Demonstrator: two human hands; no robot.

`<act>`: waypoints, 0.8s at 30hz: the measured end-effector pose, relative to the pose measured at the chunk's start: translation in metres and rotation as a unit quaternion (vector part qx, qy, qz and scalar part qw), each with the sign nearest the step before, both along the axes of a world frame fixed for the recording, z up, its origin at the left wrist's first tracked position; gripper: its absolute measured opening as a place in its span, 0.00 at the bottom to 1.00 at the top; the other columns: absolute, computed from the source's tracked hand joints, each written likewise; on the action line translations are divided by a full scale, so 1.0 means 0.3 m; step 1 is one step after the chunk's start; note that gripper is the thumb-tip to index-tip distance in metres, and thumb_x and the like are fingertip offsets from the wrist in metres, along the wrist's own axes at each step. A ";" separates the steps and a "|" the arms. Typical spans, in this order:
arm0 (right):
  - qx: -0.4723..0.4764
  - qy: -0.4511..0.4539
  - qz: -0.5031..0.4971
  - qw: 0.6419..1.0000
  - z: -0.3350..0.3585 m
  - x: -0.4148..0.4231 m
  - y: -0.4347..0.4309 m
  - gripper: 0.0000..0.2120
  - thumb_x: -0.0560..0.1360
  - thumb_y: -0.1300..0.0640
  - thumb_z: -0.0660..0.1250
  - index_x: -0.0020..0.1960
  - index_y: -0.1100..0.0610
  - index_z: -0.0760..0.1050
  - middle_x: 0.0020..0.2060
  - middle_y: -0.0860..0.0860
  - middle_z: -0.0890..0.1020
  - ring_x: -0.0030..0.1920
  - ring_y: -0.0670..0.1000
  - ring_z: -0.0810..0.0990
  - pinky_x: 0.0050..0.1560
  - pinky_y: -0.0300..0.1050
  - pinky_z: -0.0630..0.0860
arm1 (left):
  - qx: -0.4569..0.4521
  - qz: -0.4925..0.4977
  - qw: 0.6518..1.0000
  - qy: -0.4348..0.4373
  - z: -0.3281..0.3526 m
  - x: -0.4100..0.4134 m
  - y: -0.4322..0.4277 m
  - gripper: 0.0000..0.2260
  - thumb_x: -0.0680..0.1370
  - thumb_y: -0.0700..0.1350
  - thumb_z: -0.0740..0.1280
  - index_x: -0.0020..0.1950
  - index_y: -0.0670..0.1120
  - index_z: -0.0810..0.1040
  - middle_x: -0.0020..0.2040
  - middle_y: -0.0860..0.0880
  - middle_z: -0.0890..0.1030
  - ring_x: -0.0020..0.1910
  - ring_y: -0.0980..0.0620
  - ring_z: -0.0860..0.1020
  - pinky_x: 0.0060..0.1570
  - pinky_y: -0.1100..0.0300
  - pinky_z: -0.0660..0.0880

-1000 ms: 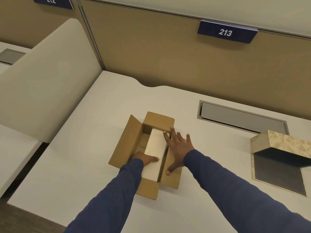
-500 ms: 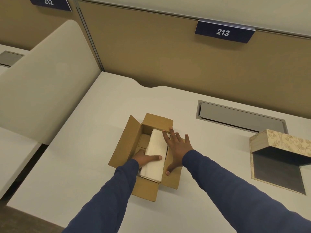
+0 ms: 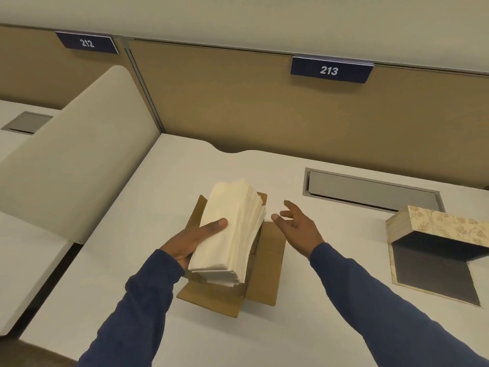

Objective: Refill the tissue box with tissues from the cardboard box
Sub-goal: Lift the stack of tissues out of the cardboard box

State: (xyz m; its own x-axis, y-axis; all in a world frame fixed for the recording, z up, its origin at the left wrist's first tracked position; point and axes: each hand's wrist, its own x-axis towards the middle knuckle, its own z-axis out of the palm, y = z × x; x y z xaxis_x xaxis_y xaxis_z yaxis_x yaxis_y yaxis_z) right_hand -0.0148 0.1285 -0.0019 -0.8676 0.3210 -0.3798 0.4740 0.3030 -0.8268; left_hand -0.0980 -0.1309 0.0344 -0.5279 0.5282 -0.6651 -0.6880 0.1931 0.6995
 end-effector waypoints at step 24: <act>-0.349 -0.012 -0.309 0.885 0.007 0.832 0.641 0.26 0.65 0.50 0.78 0.60 0.58 0.79 0.52 0.58 0.84 0.53 0.58 0.81 0.48 0.52 0.80 | 0.020 -0.250 0.967 0.034 -0.085 0.433 0.695 0.31 0.67 0.63 0.76 0.67 0.52 0.80 0.67 0.43 0.79 0.61 0.44 0.79 0.63 0.46 0.75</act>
